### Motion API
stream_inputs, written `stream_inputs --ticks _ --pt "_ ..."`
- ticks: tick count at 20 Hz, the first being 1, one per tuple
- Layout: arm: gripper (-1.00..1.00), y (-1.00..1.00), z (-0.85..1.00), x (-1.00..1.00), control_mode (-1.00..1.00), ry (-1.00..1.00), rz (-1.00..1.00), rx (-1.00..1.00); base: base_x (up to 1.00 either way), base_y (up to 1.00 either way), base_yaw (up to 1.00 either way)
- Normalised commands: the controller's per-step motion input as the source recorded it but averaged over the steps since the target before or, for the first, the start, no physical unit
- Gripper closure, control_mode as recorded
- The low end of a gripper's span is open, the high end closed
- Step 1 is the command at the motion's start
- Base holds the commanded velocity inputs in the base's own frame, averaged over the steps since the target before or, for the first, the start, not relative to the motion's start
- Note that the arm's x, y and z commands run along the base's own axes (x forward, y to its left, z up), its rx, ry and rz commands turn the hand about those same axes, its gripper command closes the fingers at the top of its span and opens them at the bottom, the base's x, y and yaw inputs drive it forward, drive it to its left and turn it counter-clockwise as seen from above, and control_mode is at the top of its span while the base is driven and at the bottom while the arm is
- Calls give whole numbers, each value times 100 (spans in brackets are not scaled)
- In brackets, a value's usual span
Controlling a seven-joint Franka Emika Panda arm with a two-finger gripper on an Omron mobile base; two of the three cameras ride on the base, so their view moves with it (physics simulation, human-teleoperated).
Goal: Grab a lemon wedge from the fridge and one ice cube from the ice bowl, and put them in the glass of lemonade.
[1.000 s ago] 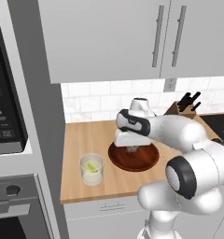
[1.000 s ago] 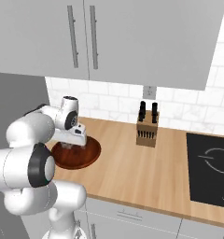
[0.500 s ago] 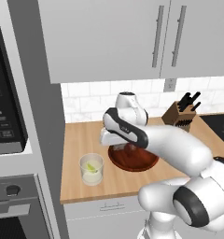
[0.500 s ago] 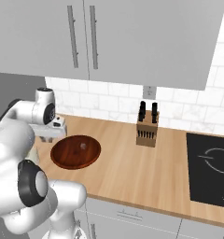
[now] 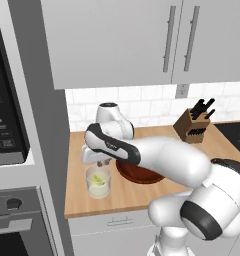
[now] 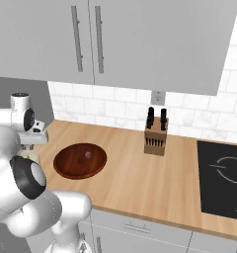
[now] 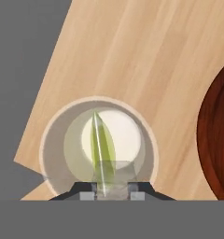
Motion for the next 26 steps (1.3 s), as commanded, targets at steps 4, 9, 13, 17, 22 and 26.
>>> stream_inputs --ticks 4,9,13,17,22,26 --pt "100 3 -9 1 -100 -1 0 0 0 0 0" --pt "100 3 -10 -3 -100 0 0 0 0 0 0" --pt "100 8 -17 -3 -100 -3 0 -1 0 0 0" --pt "100 1 -5 0 -100 0 0 0 0 0 0" --pt "100 0 0 0 -100 0 0 0 0 0 0" --pt "100 0 0 0 -100 0 0 0 0 0 0"
